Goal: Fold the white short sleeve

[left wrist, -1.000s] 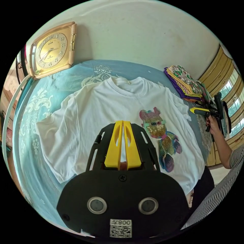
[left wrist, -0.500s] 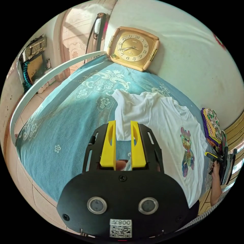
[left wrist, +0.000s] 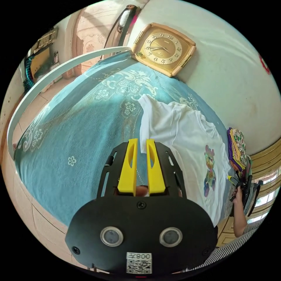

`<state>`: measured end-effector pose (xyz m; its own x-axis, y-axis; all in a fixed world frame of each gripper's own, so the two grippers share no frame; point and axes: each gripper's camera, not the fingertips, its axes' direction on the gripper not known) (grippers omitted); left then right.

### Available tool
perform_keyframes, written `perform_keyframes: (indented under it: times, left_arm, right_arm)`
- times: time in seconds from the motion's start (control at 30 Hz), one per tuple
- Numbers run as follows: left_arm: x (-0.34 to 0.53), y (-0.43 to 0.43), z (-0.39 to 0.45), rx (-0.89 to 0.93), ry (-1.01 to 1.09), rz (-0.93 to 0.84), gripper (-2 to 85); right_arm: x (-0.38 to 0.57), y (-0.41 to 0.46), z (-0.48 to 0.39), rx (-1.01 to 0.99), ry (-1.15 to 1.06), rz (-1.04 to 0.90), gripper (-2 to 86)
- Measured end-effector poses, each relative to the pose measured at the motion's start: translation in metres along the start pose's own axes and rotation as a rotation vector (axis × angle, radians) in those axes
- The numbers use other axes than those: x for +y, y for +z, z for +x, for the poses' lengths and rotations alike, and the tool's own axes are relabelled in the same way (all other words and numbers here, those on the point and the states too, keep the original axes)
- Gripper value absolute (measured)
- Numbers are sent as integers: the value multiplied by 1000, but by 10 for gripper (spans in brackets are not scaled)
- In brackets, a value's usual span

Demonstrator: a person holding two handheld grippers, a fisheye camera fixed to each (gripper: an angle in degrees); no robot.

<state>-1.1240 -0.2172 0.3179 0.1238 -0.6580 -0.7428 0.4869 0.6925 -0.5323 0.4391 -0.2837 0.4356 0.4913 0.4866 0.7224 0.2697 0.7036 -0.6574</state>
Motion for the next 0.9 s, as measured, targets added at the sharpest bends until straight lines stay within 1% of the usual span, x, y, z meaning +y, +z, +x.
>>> perform_keyframes:
  times: [0.07, 0.17, 0.2, 0.27, 0.33, 0.4, 0.47, 0.6, 0.7, 0.83, 0.9]
  left_arm:
    - [24, -26, -15, 87, 1, -26, 65]
    - [67, -54, -32, 156, -6, -121, 76]
    - [77, -59, -36, 169, -12, -142, 79]
    - [117, -77, -49, 207, -42, -221, 86]
    - [144, -86, -61, 228, -72, -297, 92]
    - [166, -96, -73, 245, -120, -319, 97]
    - [185, -99, -88, 320, -174, -368, 105]
    - [197, -98, -99, 345, -168, -420, 110]
    - [197, -100, -99, 404, -150, -427, 107]
    - [196, -100, -97, 399, -92, -466, 93]
    - [197, -100, -100, 403, -103, -468, 81]
  right_arm:
    - [12, -15, 15, -24, 35, 4, 68]
    - [42, -36, 32, -88, 65, -31, 73]
    - [58, -44, 37, -136, 77, -43, 75]
    - [87, -51, 39, -196, 87, -86, 78]
    - [129, -57, 34, -201, 85, -163, 82]
    - [160, -60, 33, -214, 87, -214, 84]
    - [187, -62, 34, -243, 107, -241, 87]
    - [225, -53, 31, -261, 117, -335, 92]
    - [233, -45, 31, -223, 121, -397, 94]
    - [231, -41, 30, -177, 118, -396, 92]
    - [225, -37, 32, -171, 128, -410, 92]
